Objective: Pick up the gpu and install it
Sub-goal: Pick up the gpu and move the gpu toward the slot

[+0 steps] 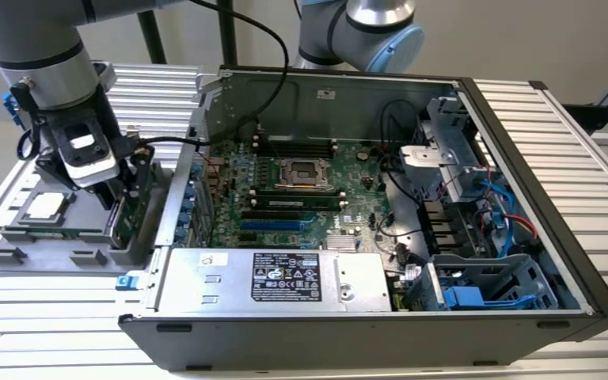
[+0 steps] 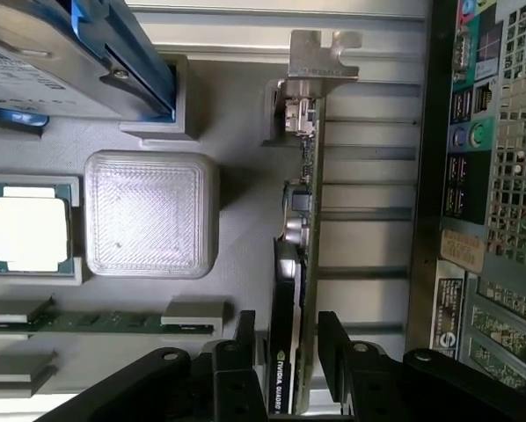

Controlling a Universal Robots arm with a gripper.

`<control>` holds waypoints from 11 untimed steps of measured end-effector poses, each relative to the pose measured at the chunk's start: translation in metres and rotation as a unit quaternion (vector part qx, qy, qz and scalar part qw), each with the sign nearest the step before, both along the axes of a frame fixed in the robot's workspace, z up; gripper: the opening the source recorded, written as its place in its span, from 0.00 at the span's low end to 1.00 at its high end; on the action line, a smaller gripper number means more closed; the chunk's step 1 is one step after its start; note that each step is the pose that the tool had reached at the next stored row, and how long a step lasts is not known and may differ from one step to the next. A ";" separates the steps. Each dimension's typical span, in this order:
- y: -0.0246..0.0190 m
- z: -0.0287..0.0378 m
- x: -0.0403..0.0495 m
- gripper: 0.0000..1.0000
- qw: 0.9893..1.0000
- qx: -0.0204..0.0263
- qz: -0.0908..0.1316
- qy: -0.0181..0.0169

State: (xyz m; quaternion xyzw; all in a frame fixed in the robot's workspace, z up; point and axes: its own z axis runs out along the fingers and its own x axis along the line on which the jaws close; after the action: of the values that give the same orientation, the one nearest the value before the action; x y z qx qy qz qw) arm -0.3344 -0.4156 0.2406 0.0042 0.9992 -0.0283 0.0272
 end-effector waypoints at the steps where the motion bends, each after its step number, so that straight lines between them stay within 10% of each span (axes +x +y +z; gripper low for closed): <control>1: 0.0000 -0.0004 0.0000 1.00 1.000 0.000 -0.001 0.000; 11: 0.0000 -0.0031 0.0001 1.00 1.000 0.000 -0.001 0.000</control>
State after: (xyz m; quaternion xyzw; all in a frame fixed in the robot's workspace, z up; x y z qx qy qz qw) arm -0.3343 -0.4155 0.2375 0.0056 0.9992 -0.0284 0.0271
